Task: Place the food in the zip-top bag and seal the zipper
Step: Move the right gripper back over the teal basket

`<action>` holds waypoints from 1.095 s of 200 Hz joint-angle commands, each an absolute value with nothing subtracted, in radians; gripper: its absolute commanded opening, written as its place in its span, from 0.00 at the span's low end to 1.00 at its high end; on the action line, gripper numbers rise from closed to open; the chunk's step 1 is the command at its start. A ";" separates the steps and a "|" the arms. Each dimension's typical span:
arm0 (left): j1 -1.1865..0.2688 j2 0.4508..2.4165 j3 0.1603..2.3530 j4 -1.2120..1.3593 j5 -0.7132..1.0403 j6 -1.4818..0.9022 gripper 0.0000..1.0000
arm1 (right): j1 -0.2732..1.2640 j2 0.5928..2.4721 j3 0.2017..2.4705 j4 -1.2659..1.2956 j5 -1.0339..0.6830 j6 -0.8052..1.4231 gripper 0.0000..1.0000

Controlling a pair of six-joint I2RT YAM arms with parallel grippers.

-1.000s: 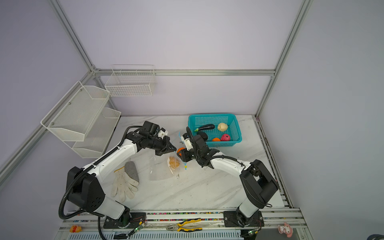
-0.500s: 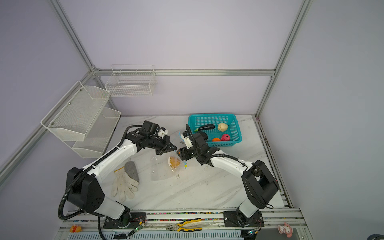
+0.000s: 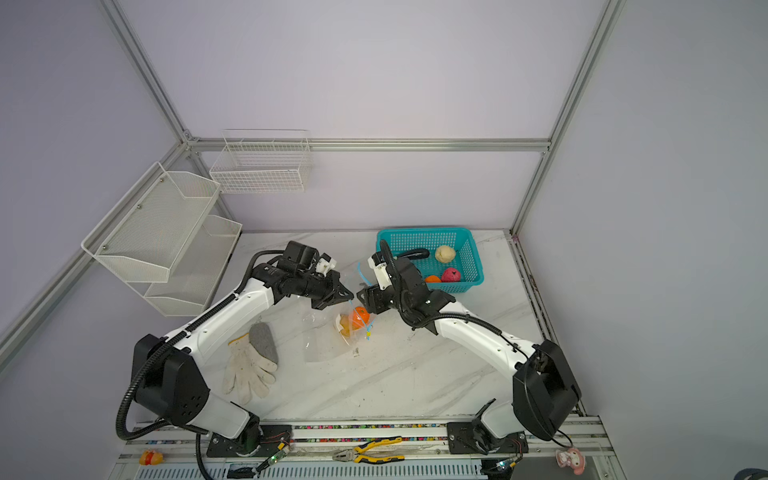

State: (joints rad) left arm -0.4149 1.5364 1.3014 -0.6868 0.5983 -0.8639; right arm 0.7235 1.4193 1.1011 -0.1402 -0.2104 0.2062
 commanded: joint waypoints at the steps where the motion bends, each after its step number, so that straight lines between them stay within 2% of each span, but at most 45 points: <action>1: -0.416 1.515 1.338 -0.651 0.606 -0.857 0.00 | 0.713 1.378 1.137 -0.233 -0.110 0.207 0.64; 31: -0.417 1.520 1.347 -0.668 0.590 -0.835 0.00 | 0.623 1.368 1.234 -0.352 0.043 0.127 0.63; 73: -0.417 1.515 1.335 -0.686 0.567 -0.815 0.00 | 0.440 1.564 1.378 -0.314 0.160 0.150 0.61; 95: -0.417 1.523 1.341 -0.691 0.588 -0.799 0.00 | 0.353 1.712 1.419 -0.215 0.105 0.157 0.59; 143: -0.416 1.558 1.388 -0.756 0.595 -0.753 0.00 | 0.219 1.944 1.567 -0.223 0.144 0.115 0.59; 219: -0.417 1.564 1.396 -0.761 0.596 -0.755 0.00 | 0.109 2.148 1.722 -0.258 0.077 0.088 0.69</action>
State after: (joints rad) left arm -0.4149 1.5711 1.3014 -0.7521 0.5770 -0.7689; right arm 0.1188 2.1025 1.6623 -0.2302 0.1085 0.1055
